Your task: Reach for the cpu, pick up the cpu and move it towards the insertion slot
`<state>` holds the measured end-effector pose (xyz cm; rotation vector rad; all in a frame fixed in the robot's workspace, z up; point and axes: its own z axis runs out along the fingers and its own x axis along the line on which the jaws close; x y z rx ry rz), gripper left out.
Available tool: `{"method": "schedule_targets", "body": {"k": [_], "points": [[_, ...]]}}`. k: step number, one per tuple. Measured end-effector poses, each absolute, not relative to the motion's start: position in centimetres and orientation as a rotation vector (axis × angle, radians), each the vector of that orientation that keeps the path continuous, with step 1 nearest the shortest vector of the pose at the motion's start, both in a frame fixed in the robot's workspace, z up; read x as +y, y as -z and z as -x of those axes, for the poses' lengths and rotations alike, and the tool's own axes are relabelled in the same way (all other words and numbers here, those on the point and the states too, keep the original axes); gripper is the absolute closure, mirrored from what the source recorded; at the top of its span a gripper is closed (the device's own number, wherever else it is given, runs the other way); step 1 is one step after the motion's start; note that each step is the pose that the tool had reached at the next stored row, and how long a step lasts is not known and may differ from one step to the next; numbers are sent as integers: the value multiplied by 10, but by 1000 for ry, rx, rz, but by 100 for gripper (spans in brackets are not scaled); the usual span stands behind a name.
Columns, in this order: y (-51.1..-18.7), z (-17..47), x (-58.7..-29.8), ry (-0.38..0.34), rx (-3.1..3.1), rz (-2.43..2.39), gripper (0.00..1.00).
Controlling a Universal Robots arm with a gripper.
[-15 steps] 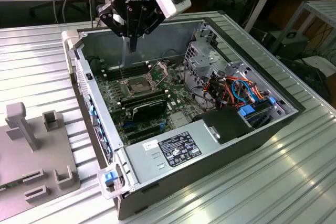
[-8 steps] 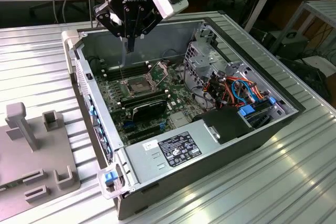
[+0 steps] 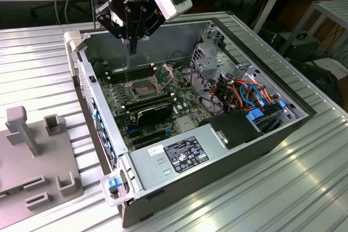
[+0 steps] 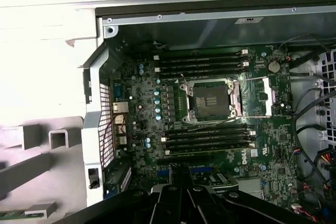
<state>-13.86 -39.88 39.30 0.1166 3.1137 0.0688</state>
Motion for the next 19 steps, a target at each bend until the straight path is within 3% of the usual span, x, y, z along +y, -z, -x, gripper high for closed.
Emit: {"method": "schedule_targets", "body": {"k": [19], "points": [[-392, 153, -399, -69, 3114, -117, 89]]}}
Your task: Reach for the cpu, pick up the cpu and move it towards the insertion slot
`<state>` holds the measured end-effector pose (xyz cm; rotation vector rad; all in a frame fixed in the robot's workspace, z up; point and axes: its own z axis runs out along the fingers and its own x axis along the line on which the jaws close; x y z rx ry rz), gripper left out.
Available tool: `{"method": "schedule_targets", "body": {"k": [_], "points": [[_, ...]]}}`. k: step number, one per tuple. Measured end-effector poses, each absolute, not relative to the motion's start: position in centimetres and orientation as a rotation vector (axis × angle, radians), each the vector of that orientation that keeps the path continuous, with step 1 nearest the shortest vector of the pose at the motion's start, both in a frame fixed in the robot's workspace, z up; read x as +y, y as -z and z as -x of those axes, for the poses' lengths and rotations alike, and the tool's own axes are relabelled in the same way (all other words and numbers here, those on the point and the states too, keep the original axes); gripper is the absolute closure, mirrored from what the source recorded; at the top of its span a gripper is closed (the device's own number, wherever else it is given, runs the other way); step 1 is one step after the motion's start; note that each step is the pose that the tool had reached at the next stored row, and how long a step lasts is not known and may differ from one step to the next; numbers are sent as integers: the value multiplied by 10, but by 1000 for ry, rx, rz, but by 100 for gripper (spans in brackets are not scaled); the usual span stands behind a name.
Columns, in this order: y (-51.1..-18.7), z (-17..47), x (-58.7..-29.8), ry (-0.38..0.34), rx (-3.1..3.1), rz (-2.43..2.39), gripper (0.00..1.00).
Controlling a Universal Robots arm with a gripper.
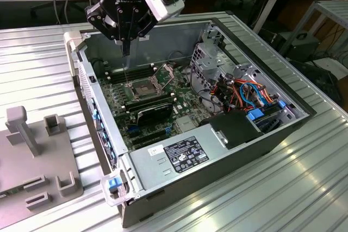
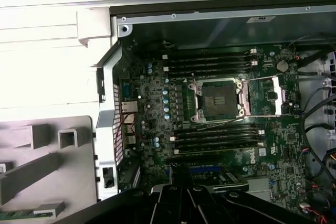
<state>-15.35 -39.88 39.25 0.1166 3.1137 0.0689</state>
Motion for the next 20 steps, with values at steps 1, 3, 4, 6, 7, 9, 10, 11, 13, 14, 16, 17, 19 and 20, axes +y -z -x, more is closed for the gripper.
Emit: {"method": "schedule_targets", "body": {"k": [1, 3, 4, 6, 7, 9, 10, 11, 13, 14, 16, 17, 19, 20], "points": [[-392, 155, -399, -69, 3114, -117, 89], [-392, 157, -399, -69, 3114, -117, 89], [-392, 158, -399, -69, 3114, -117, 89], [-392, 160, -399, -69, 3114, -117, 89], [-392, 161, -399, -69, 3114, -117, 89], [-392, 163, -399, -69, 3114, -117, 89], [-392, 164, -399, -69, 3114, -117, 89], [-392, 164, -399, -69, 3114, -117, 89], [-392, 167, -399, -69, 3114, -117, 89], [-392, 168, -399, -69, 3114, -117, 89], [-392, 170, -399, -69, 3114, -117, 89], [-392, 171, -399, -69, 3114, -117, 89], [-392, 173, -399, -69, 3114, -117, 89], [-392, 174, -399, -69, 3114, -117, 89]]}}
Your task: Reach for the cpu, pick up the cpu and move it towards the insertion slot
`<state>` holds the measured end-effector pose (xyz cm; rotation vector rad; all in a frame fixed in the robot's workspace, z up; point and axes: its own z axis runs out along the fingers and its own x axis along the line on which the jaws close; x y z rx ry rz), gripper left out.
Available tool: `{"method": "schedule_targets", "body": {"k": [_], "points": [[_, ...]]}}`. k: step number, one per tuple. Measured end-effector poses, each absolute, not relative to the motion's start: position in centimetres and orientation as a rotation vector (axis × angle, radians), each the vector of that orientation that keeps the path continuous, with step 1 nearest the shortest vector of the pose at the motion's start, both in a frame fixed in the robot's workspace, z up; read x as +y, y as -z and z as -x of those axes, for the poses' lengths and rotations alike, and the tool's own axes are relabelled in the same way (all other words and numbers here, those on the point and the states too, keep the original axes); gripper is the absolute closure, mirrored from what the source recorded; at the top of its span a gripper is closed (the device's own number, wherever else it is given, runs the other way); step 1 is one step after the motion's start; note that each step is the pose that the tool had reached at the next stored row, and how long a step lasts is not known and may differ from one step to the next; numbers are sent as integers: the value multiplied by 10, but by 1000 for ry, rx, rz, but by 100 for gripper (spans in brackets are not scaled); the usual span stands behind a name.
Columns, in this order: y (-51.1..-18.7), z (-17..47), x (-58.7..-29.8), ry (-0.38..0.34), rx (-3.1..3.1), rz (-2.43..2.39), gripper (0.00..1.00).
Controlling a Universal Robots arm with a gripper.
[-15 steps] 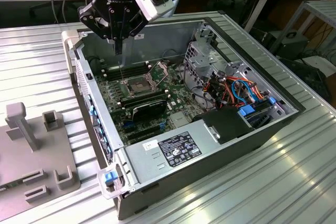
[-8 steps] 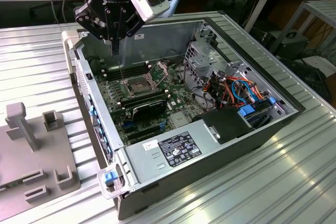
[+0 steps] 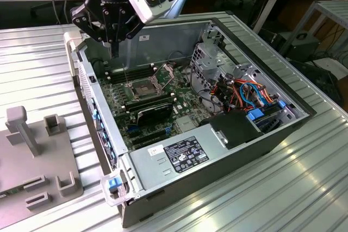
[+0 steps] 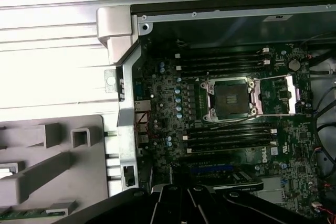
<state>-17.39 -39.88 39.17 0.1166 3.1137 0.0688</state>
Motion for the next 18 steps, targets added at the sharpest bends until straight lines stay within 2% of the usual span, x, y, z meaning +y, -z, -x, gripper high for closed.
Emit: {"method": "schedule_targets", "body": {"k": [18], "points": [[-391, 190, -399, -69, 3114, -117, 89]]}}
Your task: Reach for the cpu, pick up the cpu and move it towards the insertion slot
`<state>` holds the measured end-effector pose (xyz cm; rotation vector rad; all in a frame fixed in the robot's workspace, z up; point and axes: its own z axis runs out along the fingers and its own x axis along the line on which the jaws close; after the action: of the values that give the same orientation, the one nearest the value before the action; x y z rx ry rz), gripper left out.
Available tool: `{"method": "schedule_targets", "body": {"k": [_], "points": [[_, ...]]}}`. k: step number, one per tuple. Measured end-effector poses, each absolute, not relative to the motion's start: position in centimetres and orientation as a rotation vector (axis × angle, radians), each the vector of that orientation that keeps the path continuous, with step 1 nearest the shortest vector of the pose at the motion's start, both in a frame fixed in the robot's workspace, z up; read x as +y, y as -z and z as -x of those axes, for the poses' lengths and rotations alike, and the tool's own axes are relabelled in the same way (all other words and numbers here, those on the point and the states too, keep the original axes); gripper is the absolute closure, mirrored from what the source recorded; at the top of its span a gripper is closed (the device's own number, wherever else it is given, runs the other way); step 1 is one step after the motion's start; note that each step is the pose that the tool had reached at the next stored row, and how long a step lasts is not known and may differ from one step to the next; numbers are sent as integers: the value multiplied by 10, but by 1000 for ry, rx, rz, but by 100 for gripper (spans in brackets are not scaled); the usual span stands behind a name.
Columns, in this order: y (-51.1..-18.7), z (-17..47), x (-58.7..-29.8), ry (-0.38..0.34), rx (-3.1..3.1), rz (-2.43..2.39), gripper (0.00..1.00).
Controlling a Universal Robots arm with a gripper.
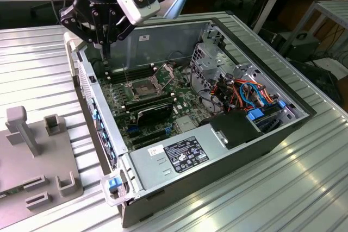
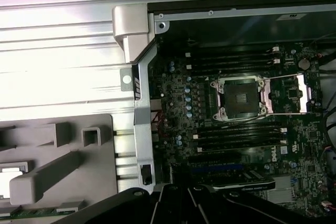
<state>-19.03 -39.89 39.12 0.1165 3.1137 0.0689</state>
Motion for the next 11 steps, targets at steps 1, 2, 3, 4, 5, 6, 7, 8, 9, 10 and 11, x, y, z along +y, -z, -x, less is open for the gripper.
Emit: {"method": "schedule_targets", "body": {"k": [1, 2, 3, 4, 5, 6, 7, 8, 9, 10, 11], "points": [[-391, 191, -399, -69, 3114, -117, 89], [-391, 192, -399, -69, 3114, -117, 89], [-391, 193, -399, -69, 3114, -117, 89], [-391, 193, -399, -69, 3114, -117, 89], [-391, 194, -399, -69, 3114, -117, 89], [-391, 195, -399, -69, 3114, -117, 89], [-391, 196, -399, -69, 3114, -117, 89], [-391, 198, -399, -69, 3114, -117, 89], [-391, 199, -399, -69, 3114, -117, 89], [-391, 200, -399, -69, 3114, -117, 89], [-391, 201, -399, -69, 3114, -117, 89]]}}
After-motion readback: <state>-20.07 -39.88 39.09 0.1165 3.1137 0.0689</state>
